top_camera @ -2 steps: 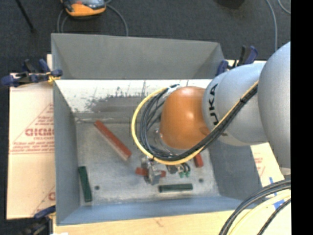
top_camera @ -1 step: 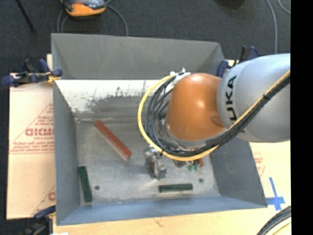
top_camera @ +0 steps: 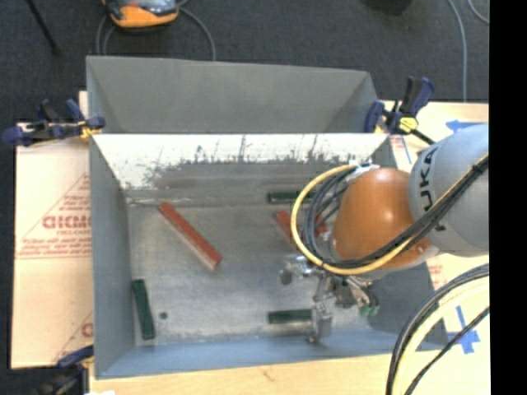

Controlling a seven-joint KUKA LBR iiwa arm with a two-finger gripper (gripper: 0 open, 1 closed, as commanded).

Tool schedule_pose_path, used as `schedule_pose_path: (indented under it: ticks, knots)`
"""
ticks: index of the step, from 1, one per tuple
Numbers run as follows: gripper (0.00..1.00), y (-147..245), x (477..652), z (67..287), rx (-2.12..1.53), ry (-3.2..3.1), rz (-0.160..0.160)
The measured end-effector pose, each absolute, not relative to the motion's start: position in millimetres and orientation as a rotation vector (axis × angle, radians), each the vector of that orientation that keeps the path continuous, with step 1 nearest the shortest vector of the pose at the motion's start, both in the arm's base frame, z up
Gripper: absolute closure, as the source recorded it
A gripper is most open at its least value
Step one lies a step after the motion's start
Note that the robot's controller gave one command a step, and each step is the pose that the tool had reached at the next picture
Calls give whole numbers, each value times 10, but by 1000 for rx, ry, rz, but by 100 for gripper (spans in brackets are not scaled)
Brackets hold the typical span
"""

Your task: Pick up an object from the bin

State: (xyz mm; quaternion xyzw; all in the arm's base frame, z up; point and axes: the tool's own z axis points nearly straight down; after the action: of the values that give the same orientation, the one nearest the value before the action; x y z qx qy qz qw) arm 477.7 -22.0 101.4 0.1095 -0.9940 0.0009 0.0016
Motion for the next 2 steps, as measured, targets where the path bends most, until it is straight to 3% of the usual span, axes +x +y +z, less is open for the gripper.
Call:
schedule_pose_path:
  ticks: [1, 2]
  knots:
    - [0, -196, 4789, 1036, 351, -3123, 2]
    - [100, -417, 4740, 707, 596, -3090, 4]
